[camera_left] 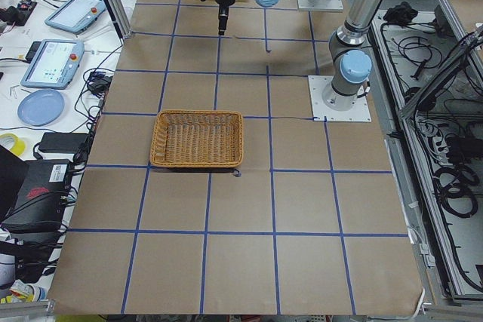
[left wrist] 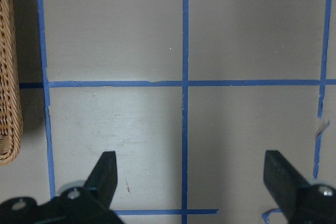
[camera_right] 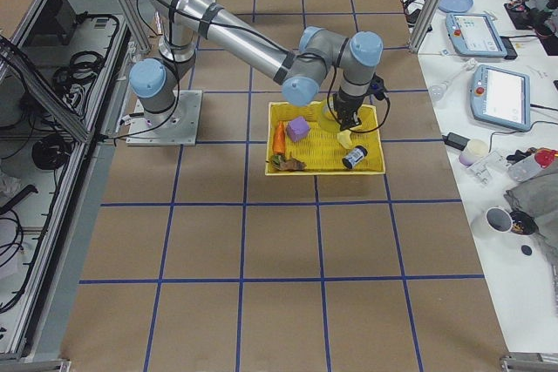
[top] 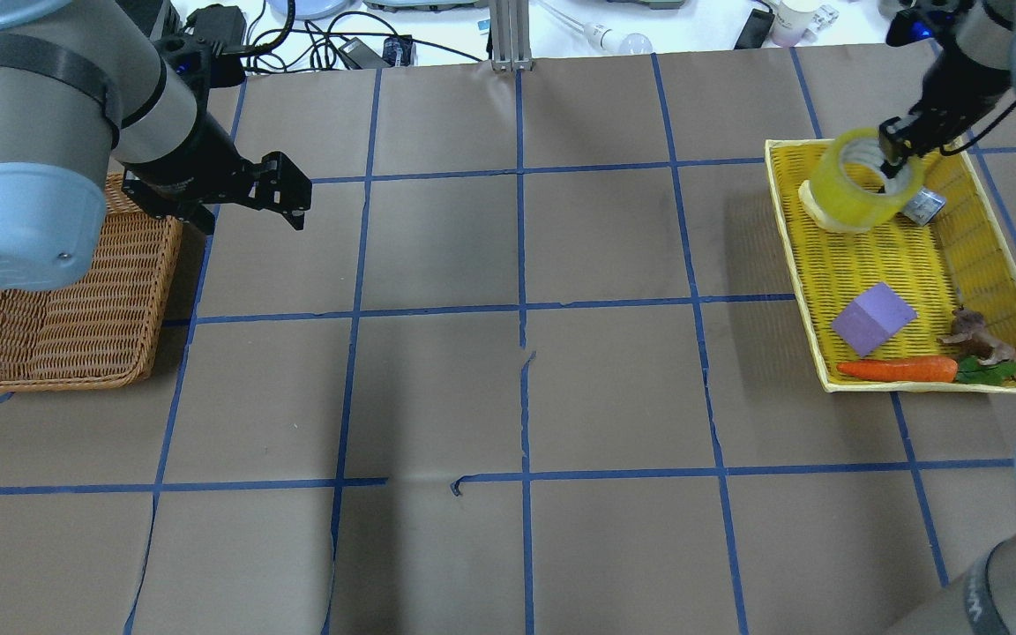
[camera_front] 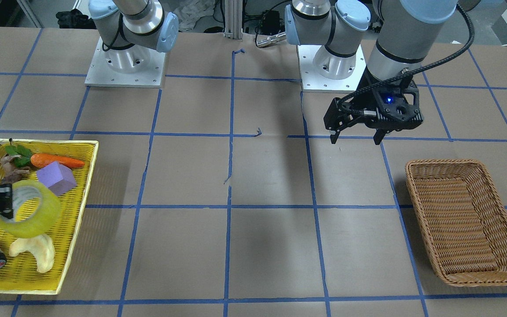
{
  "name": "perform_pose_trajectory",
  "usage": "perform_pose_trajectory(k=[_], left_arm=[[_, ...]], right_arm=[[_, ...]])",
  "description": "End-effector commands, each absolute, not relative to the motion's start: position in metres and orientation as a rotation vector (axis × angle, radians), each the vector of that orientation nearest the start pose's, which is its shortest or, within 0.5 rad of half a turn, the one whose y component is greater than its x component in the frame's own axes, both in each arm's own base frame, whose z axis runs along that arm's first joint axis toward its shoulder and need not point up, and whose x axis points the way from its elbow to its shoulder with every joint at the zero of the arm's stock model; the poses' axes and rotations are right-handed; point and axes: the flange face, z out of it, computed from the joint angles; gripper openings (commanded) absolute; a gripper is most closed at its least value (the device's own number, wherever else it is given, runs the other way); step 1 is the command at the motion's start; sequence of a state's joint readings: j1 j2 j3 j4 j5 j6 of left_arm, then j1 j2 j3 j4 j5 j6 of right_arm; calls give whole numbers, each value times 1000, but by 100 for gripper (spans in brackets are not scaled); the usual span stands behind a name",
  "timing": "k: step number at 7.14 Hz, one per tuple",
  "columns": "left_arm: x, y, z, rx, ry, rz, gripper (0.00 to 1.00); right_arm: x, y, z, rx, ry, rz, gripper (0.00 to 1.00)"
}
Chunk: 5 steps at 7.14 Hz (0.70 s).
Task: Transfer tape with both arms
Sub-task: 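Close the right gripper on the tape roll's rim and lift it, then carry the tape roll with the right gripper to the table center and lower it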
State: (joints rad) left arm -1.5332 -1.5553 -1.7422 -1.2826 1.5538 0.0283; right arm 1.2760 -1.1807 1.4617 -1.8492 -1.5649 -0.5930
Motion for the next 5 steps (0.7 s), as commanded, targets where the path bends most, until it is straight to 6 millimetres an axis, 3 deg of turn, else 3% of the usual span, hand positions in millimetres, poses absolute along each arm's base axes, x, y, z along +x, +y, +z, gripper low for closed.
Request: perform_pose_trajectory(k=[1, 2, 3, 5], left_arm=[[-116, -498, 440, -10, 3147, -211, 100], [-116, -497, 441, -8, 3147, -211, 100], [-117, -498, 440, -5, 3148, -209, 100], [-116, -498, 440, -8, 3148, -211, 100]], right_arm=[[91, -651, 344, -250, 3110, -3, 0], [158, -646, 328, -109, 3118, 0, 0], [218, -632, 316, -79, 3119, 3, 0], [296, -588, 263, 2, 3126, 51, 0]])
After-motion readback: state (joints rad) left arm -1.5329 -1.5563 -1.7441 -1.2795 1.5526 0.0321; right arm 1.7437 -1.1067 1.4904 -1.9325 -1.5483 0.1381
